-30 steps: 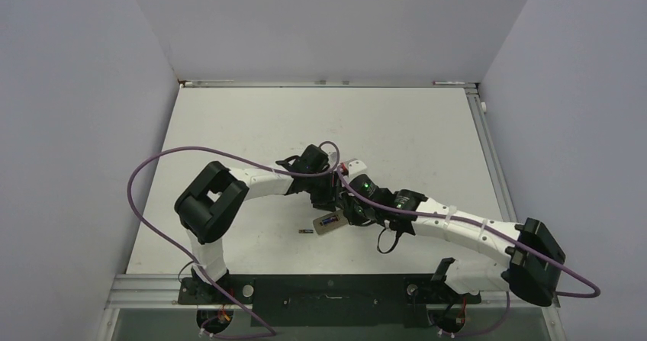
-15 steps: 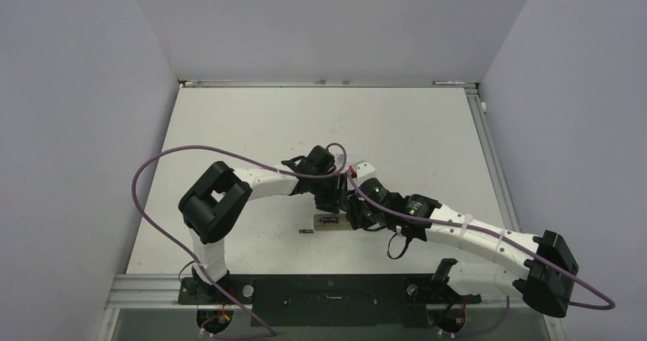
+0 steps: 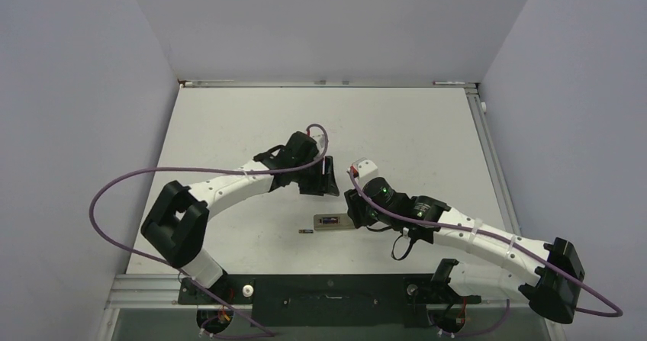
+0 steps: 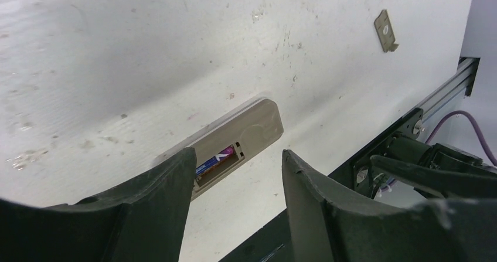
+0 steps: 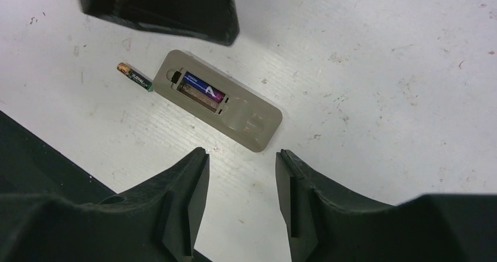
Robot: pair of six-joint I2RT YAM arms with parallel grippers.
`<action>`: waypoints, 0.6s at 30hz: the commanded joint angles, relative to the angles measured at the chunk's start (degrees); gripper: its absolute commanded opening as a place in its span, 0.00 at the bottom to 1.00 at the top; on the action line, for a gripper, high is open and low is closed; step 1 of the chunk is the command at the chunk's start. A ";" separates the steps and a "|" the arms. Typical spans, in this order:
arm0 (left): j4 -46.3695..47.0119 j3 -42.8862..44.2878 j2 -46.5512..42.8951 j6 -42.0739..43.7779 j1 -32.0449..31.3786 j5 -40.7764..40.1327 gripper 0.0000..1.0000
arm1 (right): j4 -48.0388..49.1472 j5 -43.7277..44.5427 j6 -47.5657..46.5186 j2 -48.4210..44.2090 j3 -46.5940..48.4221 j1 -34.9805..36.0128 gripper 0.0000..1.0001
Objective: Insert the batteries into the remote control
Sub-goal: Adjust the remote control at the center of the board.
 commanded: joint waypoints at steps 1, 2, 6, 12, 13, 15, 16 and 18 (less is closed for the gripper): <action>-3.40 -2.06 -7.32 1.99 2.33 -4.26 0.53 | 2.36 1.15 -2.08 -1.24 1.16 -0.63 0.48; -3.55 -2.83 -8.70 2.12 2.72 -4.56 0.53 | 2.98 1.00 -1.71 -1.62 0.72 -0.86 0.50; -5.33 -5.63 -13.74 2.48 3.61 -5.11 0.53 | 5.09 -1.00 -0.16 -1.83 -0.22 -1.66 0.56; -6.14 -11.59 -19.54 1.58 3.61 -5.22 0.53 | 6.71 -4.33 2.11 0.83 0.05 -1.78 0.51; -6.09 -12.64 -20.30 1.41 3.61 -5.36 0.53 | 7.19 -5.00 2.66 1.09 -0.04 -1.68 0.50; -6.15 -14.56 -21.65 1.11 3.61 -5.68 0.53 | 8.31 -6.07 3.71 2.18 -0.30 -1.58 0.45; -6.08 -15.40 -22.35 0.93 3.61 -5.76 0.53 | 8.92 -6.98 4.12 2.64 -0.54 -1.58 0.42; -5.31 -17.16 -23.21 0.51 3.61 -5.75 0.52 | 10.18 -8.58 5.03 3.46 -1.05 -1.05 0.38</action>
